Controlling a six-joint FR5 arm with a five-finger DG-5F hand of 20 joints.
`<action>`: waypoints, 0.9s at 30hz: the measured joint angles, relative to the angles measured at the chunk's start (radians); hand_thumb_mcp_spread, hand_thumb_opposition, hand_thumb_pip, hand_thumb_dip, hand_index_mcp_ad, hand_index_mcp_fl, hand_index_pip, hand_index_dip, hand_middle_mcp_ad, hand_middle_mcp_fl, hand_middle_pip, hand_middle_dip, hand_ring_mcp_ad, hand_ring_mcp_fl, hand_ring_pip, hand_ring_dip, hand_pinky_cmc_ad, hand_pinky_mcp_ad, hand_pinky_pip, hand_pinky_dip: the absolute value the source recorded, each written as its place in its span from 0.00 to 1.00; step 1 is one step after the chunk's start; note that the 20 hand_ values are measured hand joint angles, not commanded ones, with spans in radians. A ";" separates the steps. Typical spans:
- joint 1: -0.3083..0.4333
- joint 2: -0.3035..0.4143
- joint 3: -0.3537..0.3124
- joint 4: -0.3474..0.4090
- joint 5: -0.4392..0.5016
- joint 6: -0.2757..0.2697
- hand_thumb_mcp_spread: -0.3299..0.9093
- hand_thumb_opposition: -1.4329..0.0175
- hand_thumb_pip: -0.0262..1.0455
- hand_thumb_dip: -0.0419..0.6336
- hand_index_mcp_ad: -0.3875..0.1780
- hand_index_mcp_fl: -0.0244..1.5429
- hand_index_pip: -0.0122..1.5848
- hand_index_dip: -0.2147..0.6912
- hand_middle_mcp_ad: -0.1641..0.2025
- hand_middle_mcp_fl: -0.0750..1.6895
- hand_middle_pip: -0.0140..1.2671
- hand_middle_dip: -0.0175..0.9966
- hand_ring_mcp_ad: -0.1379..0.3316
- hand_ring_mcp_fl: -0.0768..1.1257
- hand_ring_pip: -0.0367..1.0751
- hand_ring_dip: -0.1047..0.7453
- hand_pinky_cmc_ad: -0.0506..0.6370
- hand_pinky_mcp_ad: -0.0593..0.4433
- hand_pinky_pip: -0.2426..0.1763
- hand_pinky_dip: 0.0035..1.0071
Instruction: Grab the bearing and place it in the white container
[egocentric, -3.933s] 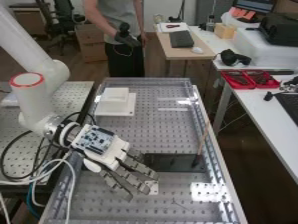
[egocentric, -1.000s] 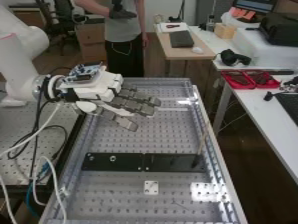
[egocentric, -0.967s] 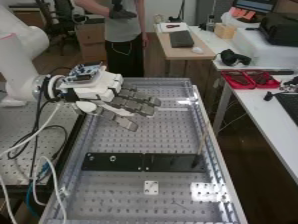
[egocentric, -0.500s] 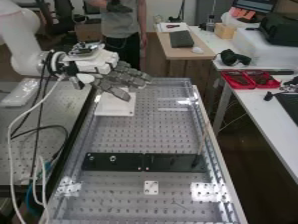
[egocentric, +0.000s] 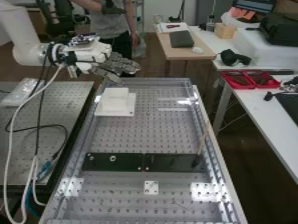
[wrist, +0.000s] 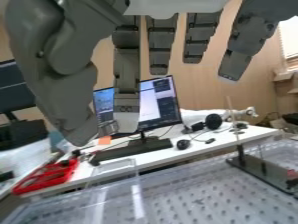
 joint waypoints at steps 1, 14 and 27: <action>0.018 0.008 -0.012 0.005 0.000 0.002 0.54 0.42 0.64 0.43 0.57 0.24 0.91 0.34 0.57 0.10 0.11 0.24 0.58 0.06 0.13 0.26 0.60 0.70 0.37 0.46; 0.063 -0.042 -0.068 0.048 -0.136 0.053 0.54 0.42 0.64 0.43 0.57 0.24 0.91 0.34 0.57 0.10 0.11 0.24 0.57 0.06 0.13 0.26 0.61 0.70 0.37 0.43; 0.043 -0.195 -0.093 0.150 -0.141 0.091 0.54 0.42 0.64 0.43 0.57 0.24 0.91 0.33 0.57 0.10 0.11 0.24 0.57 0.06 0.11 0.27 0.61 0.70 0.37 0.40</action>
